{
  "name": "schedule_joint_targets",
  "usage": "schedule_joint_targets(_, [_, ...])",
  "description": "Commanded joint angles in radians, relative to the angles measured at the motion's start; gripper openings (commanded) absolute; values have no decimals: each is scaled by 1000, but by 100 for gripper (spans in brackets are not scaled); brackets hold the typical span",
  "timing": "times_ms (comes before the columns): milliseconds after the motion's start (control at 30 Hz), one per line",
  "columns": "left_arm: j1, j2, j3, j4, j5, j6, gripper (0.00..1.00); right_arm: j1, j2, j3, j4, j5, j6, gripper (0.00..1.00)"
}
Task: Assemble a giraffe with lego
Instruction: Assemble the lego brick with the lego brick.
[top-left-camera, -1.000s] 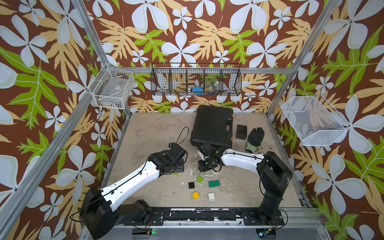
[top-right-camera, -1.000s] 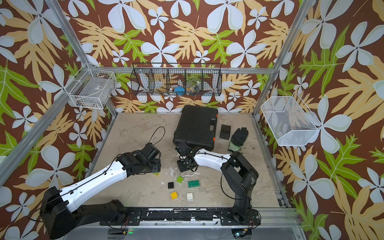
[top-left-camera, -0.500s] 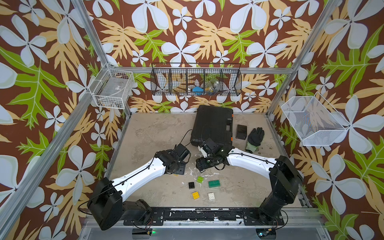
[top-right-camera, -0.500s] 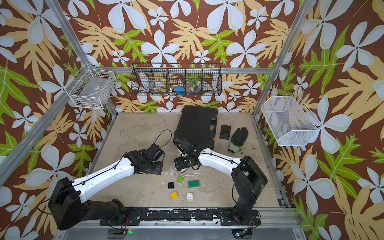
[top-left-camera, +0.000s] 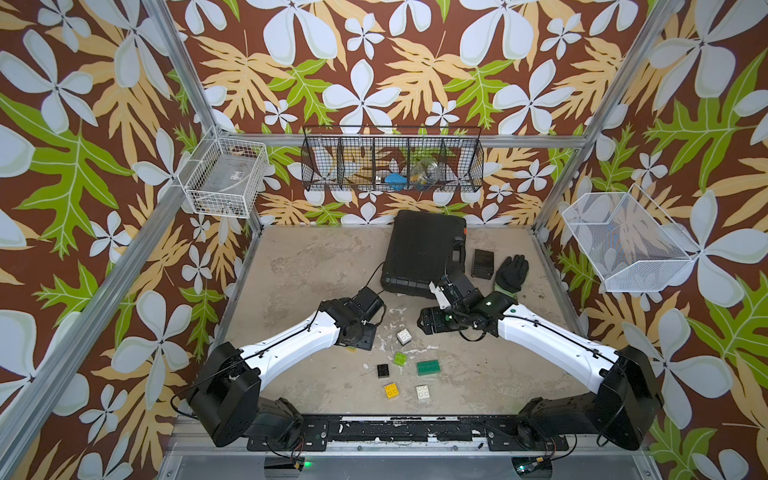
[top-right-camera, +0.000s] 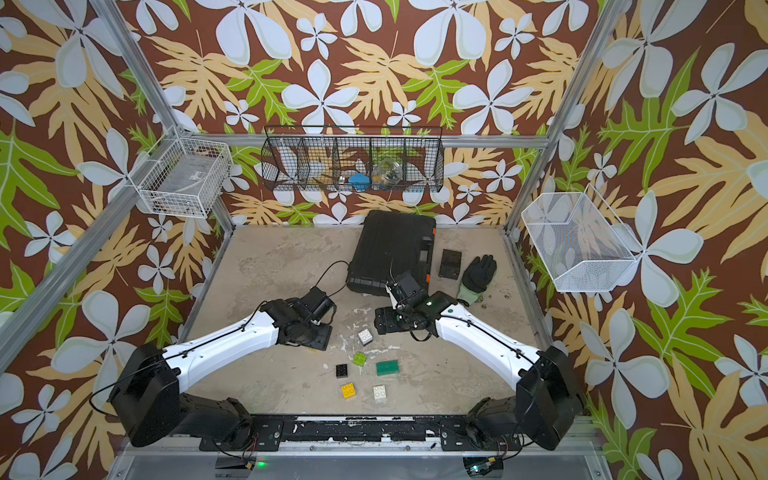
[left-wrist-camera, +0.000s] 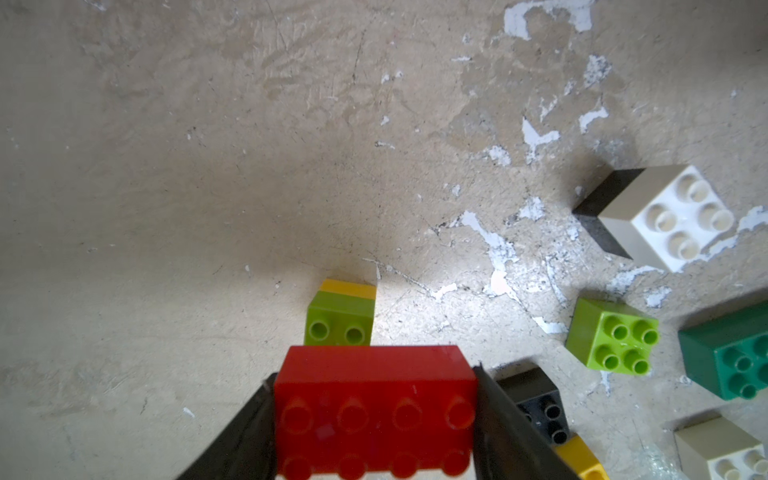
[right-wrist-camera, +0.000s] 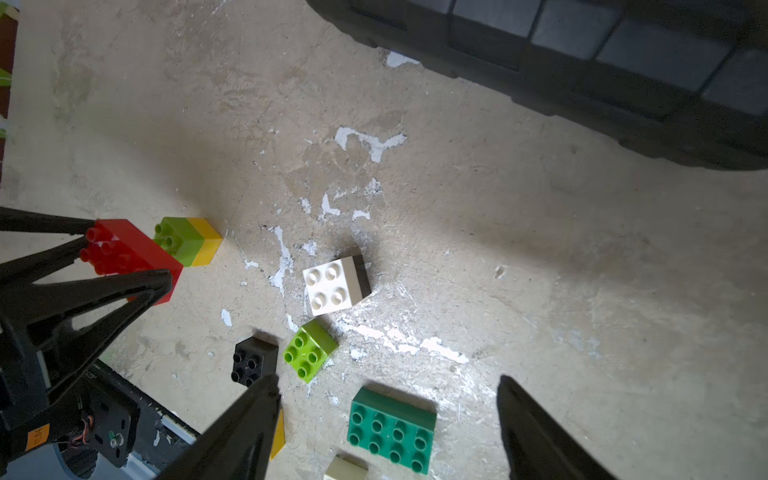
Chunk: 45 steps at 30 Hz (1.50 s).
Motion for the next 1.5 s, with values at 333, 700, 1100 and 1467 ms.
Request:
schedule_joint_targets(333, [3,61,24,-11,-28,35,39,-15,-22,-12,-1,-13,6,84])
schedule_joint_targets(700, [15,86,17,3,-25,45,39,-32,-38,-25,5,-22,11,84])
schedule_joint_targets(1100, [30,121,11,17,25,59,40,-40,-40,-16,7,-24,14,84])
schedule_joint_targets(1467, [32,69,1,25,46,32,42,-51,-26,-6,18,-30,14,84])
